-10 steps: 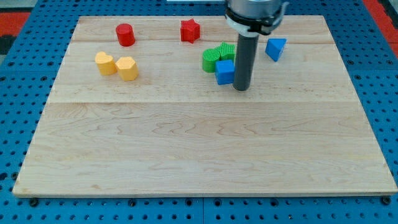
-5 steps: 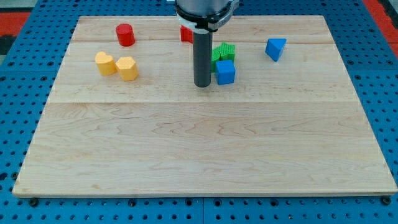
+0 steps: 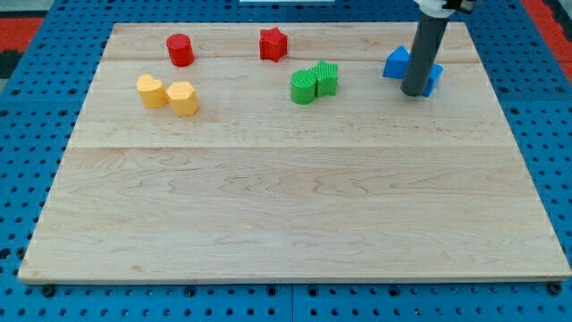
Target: Push the blue cube into the blue triangle
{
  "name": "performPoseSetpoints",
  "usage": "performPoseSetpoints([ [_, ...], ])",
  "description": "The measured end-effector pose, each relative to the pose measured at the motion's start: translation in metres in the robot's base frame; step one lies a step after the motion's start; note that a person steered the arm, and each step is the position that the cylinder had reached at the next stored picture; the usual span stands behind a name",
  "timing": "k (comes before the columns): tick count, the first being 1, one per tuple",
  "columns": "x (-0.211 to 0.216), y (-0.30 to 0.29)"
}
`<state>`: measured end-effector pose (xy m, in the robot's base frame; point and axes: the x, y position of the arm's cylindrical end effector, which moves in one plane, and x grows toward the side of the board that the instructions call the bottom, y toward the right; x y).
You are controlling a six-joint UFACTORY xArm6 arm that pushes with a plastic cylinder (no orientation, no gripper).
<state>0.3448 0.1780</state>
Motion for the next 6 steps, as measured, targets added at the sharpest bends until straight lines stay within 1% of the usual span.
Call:
performPoseSetpoints([
  [1,0.004,-0.002],
  [2,0.038,0.03],
  [3,0.032,0.061],
  [4,0.001,0.053],
  [5,-0.006,0.026],
  [6,-0.001,0.01],
])
